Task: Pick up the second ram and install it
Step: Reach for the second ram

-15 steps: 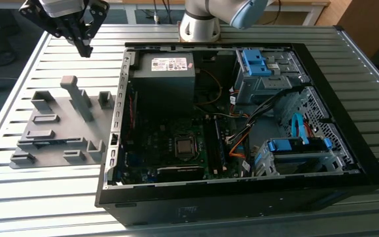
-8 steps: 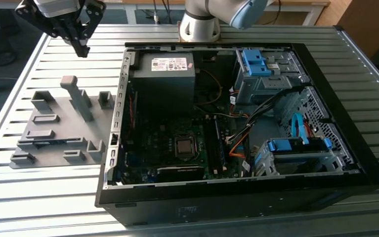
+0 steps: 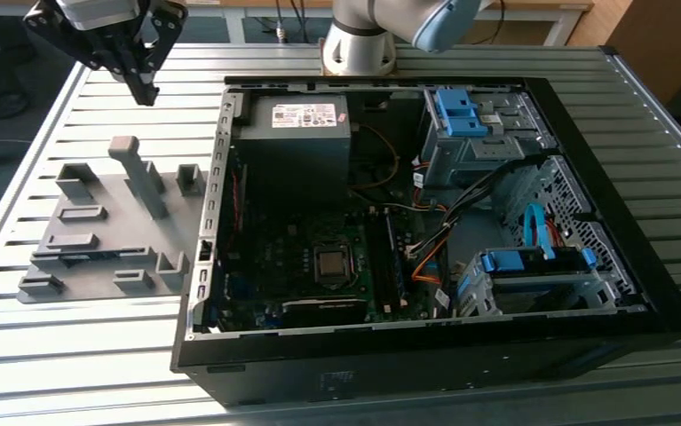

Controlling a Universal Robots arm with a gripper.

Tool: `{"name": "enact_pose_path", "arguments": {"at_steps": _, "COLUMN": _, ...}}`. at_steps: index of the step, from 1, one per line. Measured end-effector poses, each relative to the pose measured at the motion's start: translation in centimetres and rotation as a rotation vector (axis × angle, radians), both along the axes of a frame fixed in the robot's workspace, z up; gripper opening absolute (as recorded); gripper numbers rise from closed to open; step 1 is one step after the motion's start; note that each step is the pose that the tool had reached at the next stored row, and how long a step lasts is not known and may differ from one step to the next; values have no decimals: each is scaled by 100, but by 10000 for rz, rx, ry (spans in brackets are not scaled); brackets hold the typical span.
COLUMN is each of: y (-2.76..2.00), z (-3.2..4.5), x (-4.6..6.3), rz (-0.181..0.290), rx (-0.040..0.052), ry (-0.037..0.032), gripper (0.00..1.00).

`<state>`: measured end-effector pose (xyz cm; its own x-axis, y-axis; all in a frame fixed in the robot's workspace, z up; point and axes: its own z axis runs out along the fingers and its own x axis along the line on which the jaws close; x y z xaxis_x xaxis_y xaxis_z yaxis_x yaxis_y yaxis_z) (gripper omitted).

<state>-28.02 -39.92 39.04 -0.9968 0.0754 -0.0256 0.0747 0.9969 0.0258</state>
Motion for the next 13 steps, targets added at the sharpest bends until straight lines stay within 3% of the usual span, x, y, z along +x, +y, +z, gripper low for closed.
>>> {"name": "enact_pose_path", "arguments": {"at_steps": 13, "y": -2, "z": -11, "x": -180, "rz": 1, "rx": 1, "ry": 0, "gripper": 11}}
